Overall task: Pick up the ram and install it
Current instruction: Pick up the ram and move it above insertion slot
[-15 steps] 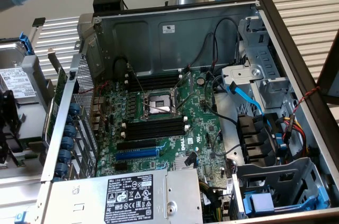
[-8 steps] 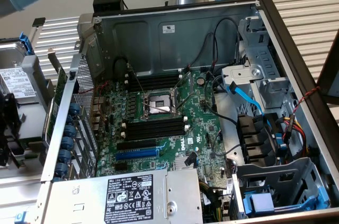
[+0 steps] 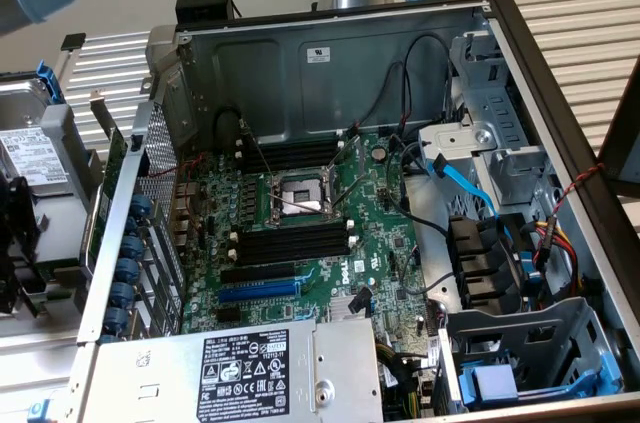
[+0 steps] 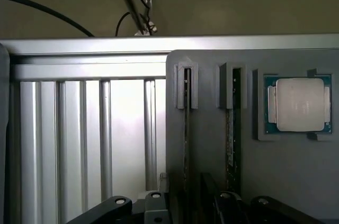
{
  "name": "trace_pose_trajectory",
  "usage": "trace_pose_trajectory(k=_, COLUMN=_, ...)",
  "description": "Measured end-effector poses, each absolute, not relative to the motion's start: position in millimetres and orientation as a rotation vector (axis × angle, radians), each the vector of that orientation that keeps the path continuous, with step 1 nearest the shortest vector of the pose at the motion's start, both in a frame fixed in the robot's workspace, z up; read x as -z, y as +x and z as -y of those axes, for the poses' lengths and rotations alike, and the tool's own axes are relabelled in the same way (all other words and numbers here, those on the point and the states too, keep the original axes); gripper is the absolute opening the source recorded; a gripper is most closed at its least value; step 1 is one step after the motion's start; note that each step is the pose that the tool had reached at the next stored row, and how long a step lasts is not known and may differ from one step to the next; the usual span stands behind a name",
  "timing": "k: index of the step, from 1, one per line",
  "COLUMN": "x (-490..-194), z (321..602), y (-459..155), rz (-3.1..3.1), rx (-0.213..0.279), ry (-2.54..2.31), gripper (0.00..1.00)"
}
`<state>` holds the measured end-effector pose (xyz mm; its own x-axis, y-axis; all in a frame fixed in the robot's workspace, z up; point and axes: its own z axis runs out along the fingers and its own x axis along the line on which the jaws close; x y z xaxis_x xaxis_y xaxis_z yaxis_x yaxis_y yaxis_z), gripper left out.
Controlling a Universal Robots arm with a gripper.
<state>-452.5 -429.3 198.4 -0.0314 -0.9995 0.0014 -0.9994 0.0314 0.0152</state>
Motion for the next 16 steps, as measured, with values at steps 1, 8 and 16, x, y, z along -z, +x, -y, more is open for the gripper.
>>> trace_pose_trajectory(k=1, x=-198.4, z=429.2, y=-452.5, rz=2.248, rx=0.016, ry=2.178, gripper=0.35)
trace_pose_trajectory(k=8, x=-198.4, z=429.3, y=-452.5, rz=2.248, rx=0.016, ry=2.178, gripper=0.13)
trace_pose_trajectory(k=16, x=-205.6, z=429.3, y=-452.5, rz=2.248, rx=0.016, ry=2.178, gripper=0.13)
